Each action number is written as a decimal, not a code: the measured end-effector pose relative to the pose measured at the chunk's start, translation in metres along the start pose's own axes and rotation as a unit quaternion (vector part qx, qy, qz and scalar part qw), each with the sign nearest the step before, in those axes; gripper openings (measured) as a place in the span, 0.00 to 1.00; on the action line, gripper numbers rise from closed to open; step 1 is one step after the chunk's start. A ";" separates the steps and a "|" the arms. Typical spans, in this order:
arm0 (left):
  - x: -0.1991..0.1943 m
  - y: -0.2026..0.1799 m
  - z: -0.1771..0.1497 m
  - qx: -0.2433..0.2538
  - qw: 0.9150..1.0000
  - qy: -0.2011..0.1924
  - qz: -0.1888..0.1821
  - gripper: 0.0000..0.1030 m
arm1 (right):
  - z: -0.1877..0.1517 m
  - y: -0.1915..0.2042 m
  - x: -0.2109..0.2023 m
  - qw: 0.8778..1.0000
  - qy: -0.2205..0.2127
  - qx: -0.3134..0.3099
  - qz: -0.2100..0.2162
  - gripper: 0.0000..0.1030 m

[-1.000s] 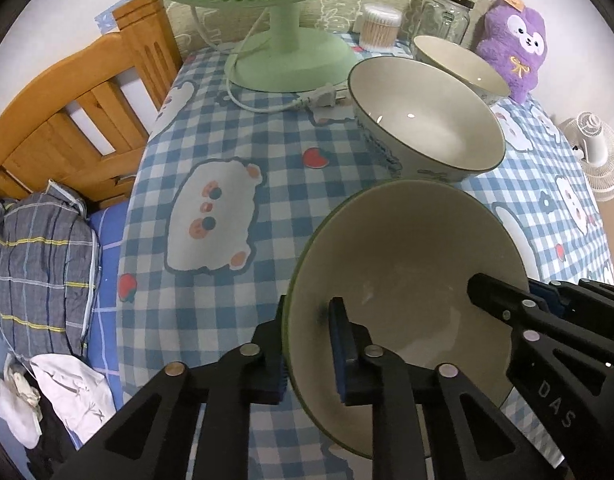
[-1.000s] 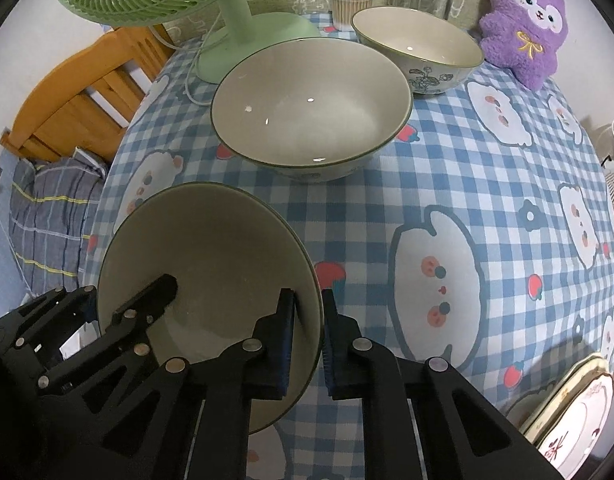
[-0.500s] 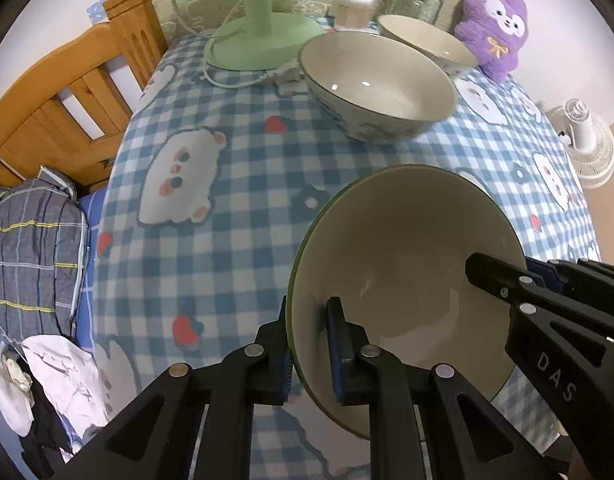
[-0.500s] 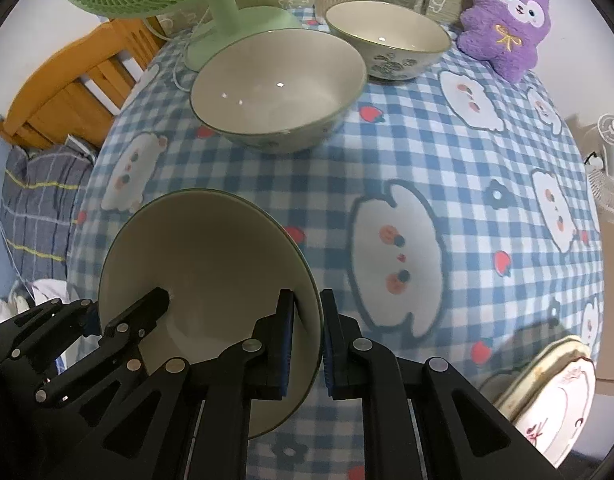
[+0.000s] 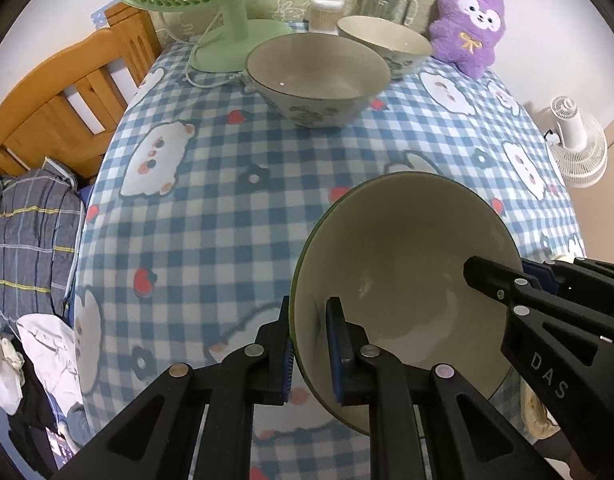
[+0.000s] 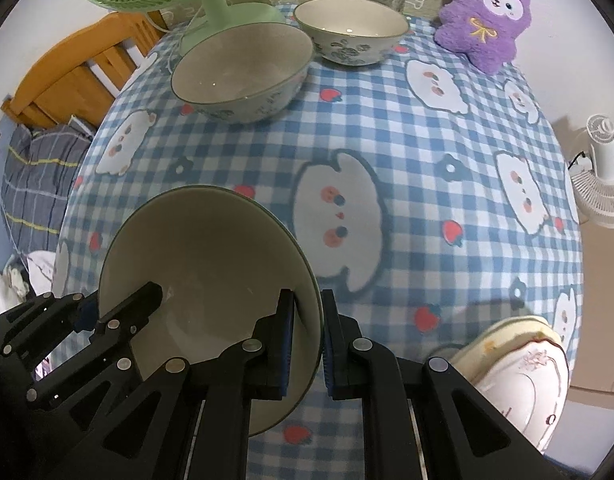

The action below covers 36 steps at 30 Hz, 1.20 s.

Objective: Organize plates and bowls
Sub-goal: 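Carry the cream bowl with both grippers toward the plate stack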

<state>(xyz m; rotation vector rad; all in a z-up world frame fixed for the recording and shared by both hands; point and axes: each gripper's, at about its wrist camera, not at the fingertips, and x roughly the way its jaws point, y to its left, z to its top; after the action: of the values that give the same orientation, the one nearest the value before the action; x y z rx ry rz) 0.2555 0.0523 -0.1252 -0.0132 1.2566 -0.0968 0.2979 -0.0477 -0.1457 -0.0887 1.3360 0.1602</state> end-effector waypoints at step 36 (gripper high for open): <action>-0.008 -0.055 -0.066 0.031 0.999 0.030 0.011 0.11 | -0.075 -0.034 -0.007 0.999 0.036 0.015 0.014 0.14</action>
<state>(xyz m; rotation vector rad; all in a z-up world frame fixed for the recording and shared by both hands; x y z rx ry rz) 0.1863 0.0009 -0.1343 0.0572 1.3122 -0.1182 0.2297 -0.0930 -0.1578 -0.0514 1.4106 0.1621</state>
